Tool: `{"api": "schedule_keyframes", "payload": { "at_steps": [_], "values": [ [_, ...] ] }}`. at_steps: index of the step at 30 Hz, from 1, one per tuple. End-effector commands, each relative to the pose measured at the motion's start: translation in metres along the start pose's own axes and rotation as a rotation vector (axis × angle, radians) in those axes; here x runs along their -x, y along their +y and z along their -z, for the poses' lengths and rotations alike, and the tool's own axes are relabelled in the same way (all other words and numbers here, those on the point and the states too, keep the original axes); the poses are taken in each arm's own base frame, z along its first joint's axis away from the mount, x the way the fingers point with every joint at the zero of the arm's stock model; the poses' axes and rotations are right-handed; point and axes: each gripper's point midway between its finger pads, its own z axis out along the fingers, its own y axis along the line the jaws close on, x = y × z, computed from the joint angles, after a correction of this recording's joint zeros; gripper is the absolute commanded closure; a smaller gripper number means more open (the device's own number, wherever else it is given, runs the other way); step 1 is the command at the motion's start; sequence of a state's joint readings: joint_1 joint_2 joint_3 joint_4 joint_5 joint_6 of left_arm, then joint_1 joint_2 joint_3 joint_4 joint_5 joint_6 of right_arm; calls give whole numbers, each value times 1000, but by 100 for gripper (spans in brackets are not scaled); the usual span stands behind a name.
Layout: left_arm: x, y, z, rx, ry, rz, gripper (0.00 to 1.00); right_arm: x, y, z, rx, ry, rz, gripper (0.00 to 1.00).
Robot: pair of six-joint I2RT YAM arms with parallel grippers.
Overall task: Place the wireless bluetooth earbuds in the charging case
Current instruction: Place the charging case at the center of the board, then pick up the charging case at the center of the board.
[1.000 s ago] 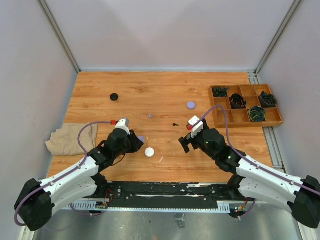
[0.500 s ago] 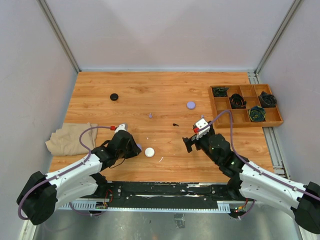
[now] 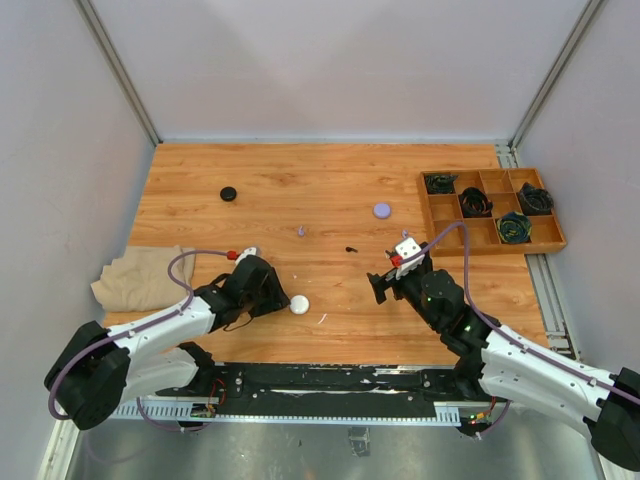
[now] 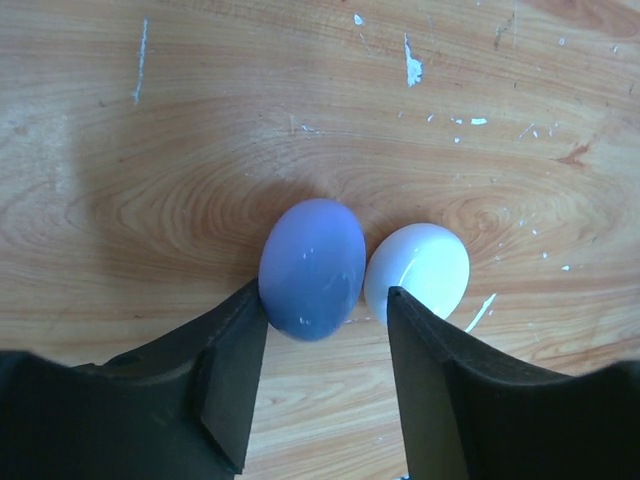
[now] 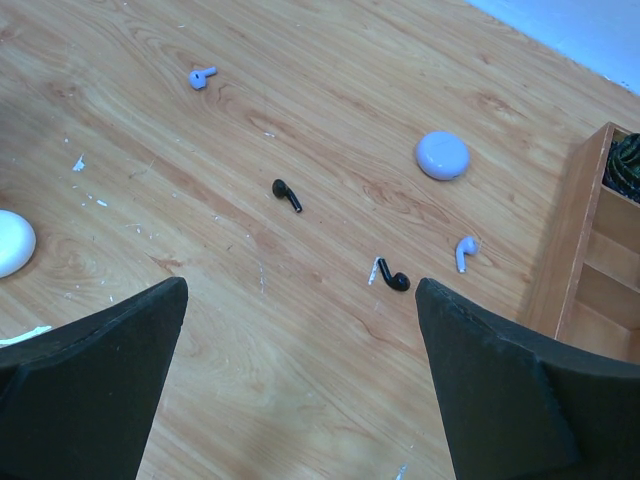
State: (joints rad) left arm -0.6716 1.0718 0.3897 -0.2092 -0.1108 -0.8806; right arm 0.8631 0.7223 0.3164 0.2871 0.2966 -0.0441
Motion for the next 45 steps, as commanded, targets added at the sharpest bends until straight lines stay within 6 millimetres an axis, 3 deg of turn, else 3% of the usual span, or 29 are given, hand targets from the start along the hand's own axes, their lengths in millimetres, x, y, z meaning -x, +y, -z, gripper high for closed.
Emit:
{"api": "schedule_keyframes", "payload": {
  "at_steps": [1,8,11,14,21,26,38,45],
  "values": [
    [5,7,6,67,-4,-1,40,5,-8,0,-38,-27,-24,1],
    [19,18,19,173,-39,-1,15,4,-8,0,-40,-26,-24,1],
    [25,20,25,215,-36,-32,11,4,-9,0,-45,-26,-22,1],
    [36,16,31,242,-43,-77,1,4,-10,1,-50,-31,-23,2],
    [81,-3,47,268,-132,-203,1,3,-14,1,-68,-38,-26,1],
    [121,-14,43,195,-185,-174,1,2,-14,1,-72,-32,-25,1],
    [233,19,26,376,-360,-78,1,1,-15,1,-78,-41,-23,1],
    [277,39,-7,412,-373,-9,1,-1,-15,1,-83,-40,-21,1]
  ]
}}
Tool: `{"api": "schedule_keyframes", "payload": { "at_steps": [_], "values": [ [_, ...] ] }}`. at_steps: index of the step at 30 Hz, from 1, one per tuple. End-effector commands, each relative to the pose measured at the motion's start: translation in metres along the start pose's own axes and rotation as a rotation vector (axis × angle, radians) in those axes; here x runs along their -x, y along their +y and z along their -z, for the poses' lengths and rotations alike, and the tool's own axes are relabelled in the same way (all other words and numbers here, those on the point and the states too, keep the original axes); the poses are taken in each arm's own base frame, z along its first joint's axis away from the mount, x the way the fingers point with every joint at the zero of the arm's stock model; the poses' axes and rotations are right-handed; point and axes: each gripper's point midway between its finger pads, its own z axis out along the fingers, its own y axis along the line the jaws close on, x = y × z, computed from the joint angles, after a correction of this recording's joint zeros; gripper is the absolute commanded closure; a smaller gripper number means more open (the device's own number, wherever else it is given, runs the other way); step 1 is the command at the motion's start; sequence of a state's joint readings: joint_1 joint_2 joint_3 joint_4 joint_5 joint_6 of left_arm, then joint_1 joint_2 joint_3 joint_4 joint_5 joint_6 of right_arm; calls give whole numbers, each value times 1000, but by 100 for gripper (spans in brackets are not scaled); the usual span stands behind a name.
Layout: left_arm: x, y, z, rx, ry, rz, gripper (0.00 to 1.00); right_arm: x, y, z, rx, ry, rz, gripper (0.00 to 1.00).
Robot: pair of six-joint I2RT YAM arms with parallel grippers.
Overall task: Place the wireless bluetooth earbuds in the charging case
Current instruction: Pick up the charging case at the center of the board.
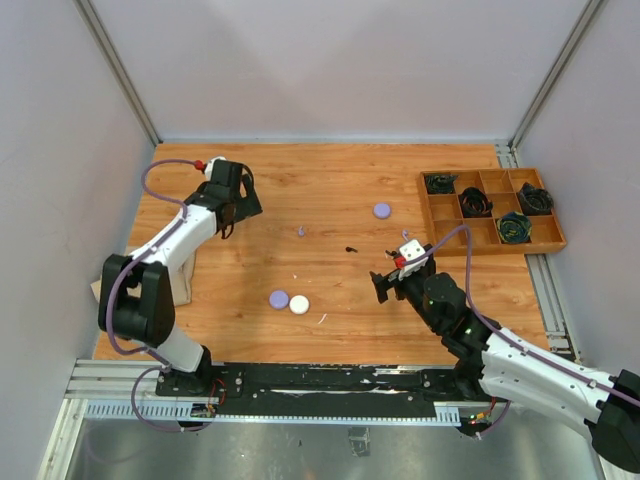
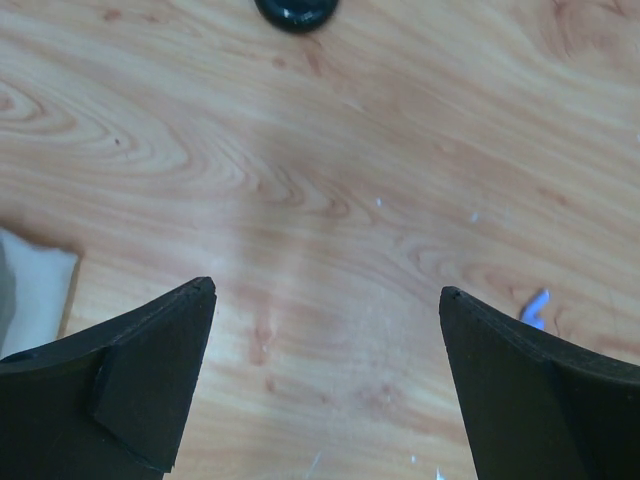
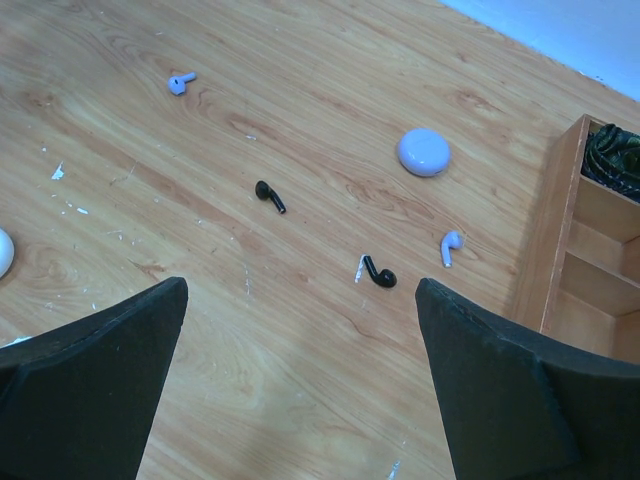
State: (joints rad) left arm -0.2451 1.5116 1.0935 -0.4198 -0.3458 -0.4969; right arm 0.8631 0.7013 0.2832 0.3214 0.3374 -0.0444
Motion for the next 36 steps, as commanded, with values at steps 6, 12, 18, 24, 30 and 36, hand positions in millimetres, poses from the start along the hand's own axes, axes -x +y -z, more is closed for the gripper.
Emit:
{"api": "schedule_keyframes", "payload": {
  "at_steps": [6,12,18,24,30,36],
  "values": [
    [49,7,-73,66,-26,79,1,-2,-7,-4,-43,-8,-5,1],
    [61,10,-122,16,11,-2,1,-8,-7,-7,-46,7,7,1],
    [75,6,-152,-38,39,-202,1,-14,-6,-11,-48,32,24,1],
    [87,-3,-173,-132,18,-298,1,-19,-5,-14,-48,50,37,1],
    [79,-5,-195,-162,63,-323,1,-25,-4,-17,-48,73,49,1],
    [63,-9,-196,-205,119,-315,4,-26,-3,-18,-45,84,54,1]
  ]
}}
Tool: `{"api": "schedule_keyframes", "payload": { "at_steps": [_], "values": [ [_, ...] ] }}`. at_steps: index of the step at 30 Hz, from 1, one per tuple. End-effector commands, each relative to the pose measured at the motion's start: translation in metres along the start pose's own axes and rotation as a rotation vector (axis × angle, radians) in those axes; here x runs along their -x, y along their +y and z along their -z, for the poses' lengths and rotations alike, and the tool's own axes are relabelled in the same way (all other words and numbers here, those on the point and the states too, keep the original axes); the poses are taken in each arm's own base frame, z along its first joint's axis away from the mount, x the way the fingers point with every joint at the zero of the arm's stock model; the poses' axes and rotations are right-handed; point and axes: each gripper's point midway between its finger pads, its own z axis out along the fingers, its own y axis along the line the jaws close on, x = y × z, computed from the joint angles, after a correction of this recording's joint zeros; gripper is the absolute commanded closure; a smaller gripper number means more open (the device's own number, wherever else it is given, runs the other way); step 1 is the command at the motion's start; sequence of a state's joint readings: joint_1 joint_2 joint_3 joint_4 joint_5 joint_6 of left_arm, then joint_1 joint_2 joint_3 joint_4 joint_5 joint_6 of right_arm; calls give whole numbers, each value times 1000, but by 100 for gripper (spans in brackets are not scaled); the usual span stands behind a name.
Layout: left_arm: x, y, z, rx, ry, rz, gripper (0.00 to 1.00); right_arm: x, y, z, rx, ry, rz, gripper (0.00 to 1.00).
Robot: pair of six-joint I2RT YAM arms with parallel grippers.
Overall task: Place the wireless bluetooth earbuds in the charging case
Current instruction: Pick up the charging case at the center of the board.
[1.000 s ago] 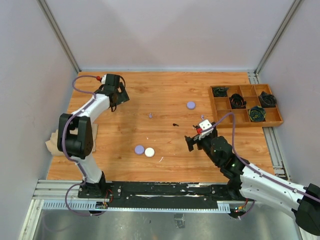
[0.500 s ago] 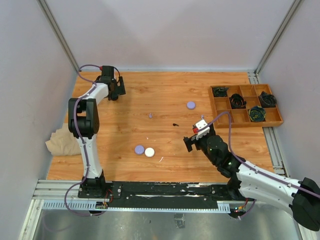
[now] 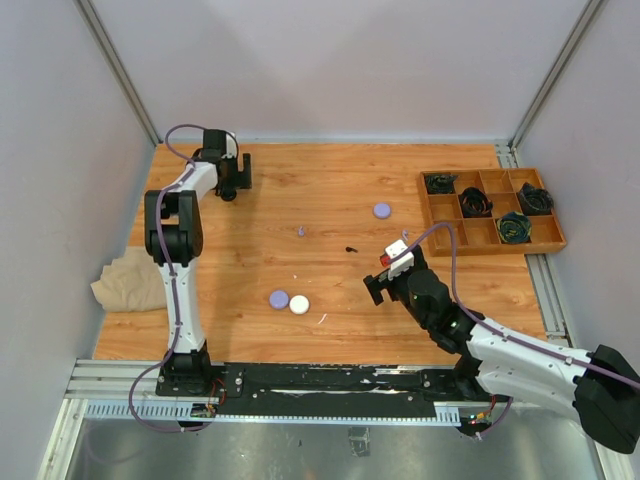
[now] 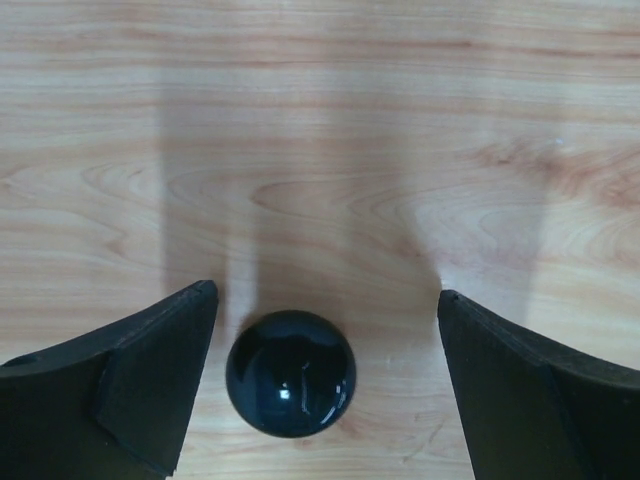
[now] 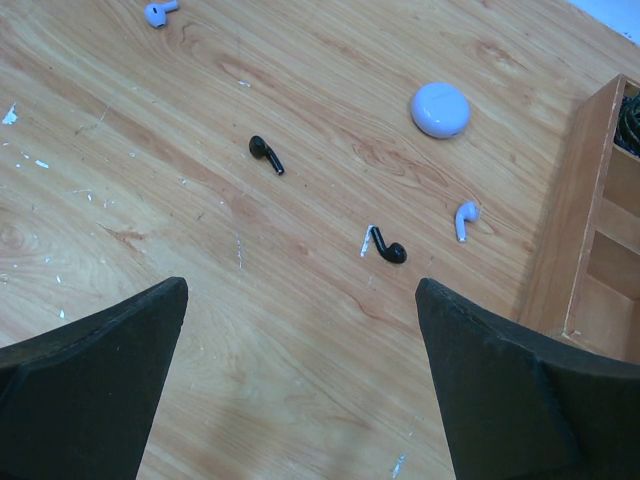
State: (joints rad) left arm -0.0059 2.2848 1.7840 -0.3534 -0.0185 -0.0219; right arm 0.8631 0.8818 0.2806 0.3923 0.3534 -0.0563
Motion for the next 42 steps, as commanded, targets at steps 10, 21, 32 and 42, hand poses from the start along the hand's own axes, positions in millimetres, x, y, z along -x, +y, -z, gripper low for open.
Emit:
{"api": "schedule_keyframes", "payload": {
  "at_steps": [10,21,32,42],
  "values": [
    [-33,-14,28,-89,90,49,8,6,-8,-2,-35,-3,3,1],
    [-42,-18,48,-74,88,118,11,5,-7,-3,-29,10,7,1],
    [-42,5,30,140,66,166,12,3,-6,-5,-27,22,13,1],
    [-38,2,15,221,46,225,21,3,-6,-5,-26,22,13,1]
  ]
}}
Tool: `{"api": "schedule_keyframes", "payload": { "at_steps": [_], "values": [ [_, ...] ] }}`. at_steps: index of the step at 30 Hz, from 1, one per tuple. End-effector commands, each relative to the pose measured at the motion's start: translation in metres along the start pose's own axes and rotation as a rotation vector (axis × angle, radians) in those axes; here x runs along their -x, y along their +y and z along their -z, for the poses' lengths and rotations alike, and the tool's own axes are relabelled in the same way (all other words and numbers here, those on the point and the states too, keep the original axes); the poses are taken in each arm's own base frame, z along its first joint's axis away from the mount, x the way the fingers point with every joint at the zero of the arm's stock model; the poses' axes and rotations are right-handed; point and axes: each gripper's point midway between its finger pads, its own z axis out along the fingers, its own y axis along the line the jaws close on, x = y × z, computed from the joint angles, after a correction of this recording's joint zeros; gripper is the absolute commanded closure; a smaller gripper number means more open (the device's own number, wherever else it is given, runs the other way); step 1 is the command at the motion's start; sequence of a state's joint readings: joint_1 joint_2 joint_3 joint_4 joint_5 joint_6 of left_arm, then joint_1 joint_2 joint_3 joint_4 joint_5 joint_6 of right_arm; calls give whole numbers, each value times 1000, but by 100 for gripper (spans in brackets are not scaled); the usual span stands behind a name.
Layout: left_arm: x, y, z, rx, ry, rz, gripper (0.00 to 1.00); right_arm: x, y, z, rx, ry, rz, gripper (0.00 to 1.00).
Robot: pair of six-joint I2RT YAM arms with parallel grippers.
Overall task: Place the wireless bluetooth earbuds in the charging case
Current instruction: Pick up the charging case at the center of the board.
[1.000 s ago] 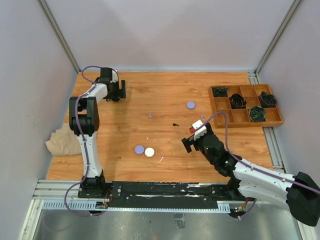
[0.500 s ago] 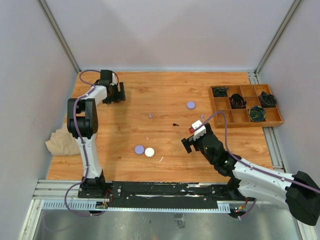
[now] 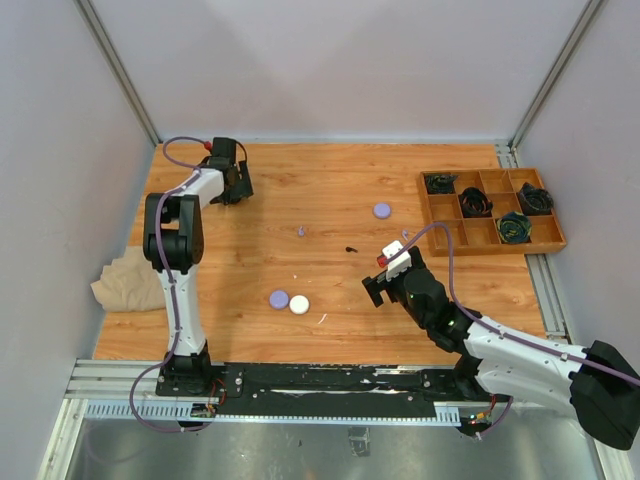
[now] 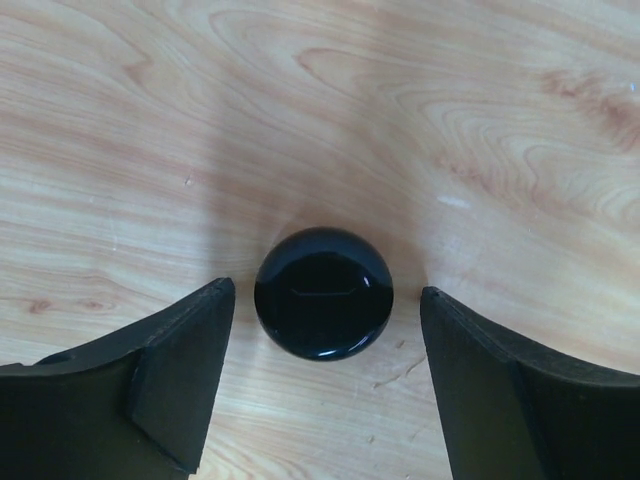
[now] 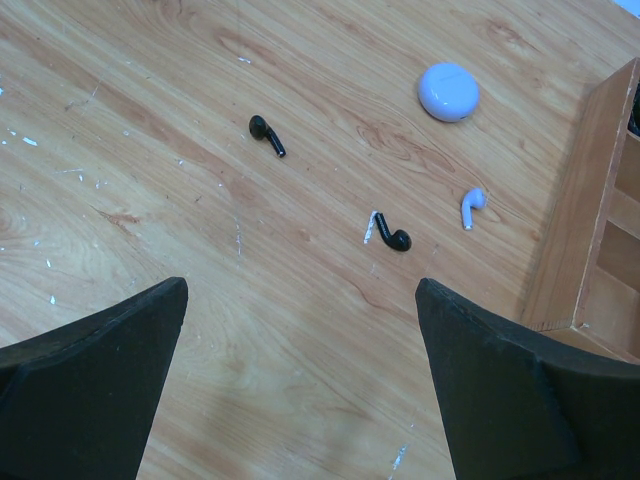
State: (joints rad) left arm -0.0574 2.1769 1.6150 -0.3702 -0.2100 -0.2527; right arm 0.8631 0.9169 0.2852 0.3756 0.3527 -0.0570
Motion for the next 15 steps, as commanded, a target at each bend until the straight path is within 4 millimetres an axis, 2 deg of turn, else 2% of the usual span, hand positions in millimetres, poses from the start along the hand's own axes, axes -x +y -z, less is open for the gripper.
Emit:
{"api": "schedule_keyframes", "payload": {
  "at_steps": [1,7,15],
  "values": [
    [-2,0,-12,53,1,50,22,14,-8,-2,-32,-22,-6,1],
    [-7,0,-15,62,20,66,28,15,-8,-1,-29,-25,-7,1],
    [-13,-1,-11,57,23,68,43,16,-6,-1,-20,-30,-16,1]
  ]
}}
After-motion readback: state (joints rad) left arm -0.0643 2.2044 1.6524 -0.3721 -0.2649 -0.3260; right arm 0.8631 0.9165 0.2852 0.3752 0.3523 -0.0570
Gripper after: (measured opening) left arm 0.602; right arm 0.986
